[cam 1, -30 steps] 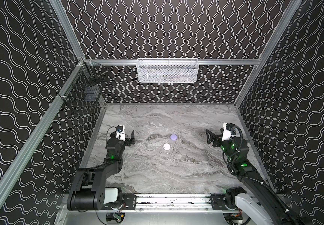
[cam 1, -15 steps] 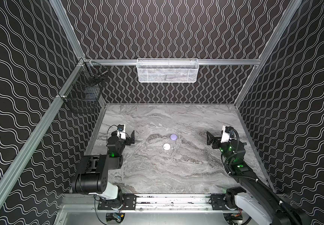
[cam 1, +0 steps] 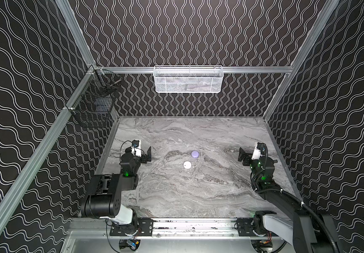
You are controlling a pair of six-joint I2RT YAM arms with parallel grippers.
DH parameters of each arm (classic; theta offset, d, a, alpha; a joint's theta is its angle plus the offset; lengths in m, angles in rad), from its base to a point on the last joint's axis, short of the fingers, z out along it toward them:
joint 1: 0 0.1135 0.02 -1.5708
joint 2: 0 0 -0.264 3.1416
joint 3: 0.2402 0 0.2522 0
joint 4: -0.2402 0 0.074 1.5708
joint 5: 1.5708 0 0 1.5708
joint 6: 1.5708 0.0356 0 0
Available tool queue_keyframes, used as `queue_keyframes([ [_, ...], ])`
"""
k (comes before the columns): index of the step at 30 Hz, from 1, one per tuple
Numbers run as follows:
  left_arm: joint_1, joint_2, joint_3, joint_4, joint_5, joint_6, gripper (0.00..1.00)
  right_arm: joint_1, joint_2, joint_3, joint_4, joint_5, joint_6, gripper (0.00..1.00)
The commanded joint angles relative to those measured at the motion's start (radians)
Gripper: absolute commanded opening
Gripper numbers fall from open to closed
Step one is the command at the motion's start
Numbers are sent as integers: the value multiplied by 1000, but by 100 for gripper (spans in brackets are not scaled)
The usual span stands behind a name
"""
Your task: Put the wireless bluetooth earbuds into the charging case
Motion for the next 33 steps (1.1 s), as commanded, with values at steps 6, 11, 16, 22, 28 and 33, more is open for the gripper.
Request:
queue_keyframes([
  [6, -1, 1, 6, 34, 7, 16, 99, -76, 62, -17, 147, -16, 5, 97],
  [11, 0, 1, 5, 33, 6, 16, 99, -96, 120, -34, 236, -52, -9, 97],
  [16, -3, 2, 7, 31, 6, 17, 99, -130, 161, -50, 323, -147, 11, 96],
  [22, -11, 2, 16, 12, -8, 24, 99, -145, 190, -72, 366, -230, -7, 95],
  [28, -16, 2, 18, 11, -11, 26, 99, -144, 261, -101, 469, -304, -50, 92],
  [33, -15, 2, 18, 11, -11, 25, 99, -110, 443, -137, 751, -254, -58, 94],
])
